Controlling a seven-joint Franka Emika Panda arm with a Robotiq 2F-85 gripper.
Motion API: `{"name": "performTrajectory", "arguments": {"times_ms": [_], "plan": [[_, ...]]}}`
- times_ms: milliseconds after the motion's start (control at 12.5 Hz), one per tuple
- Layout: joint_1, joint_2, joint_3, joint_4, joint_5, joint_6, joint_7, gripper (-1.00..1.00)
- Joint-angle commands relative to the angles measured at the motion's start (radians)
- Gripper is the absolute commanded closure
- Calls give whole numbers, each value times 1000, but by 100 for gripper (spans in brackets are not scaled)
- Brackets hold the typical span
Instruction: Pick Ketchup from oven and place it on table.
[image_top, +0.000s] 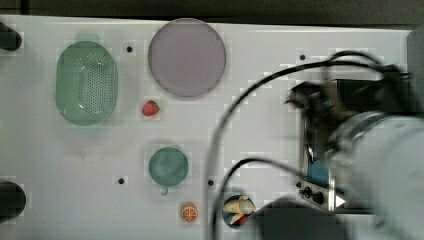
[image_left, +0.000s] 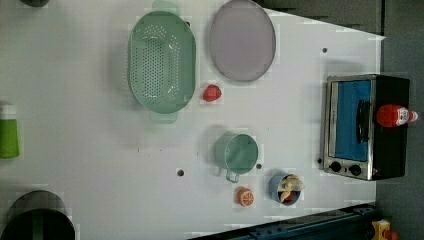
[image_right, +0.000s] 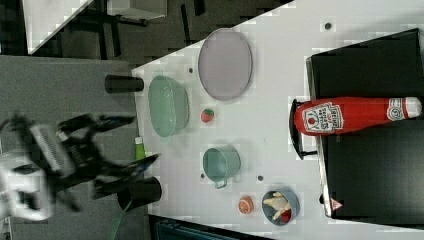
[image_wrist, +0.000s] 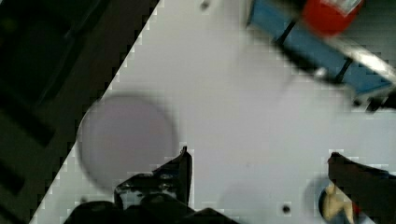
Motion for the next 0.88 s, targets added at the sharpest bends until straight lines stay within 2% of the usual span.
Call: {"name": "performTrajectory", "arguments": {"times_ms": [80, 320, 560, 880], "plan": [[-63, 87, -115, -32, 1, 43, 17, -100], [-67, 170, -211, -28, 1, 158, 17, -100], [-71, 287, -270, 8, 9, 197, 17, -100], [-88, 453, -316, 88, 137, 204, 17, -100]]}}
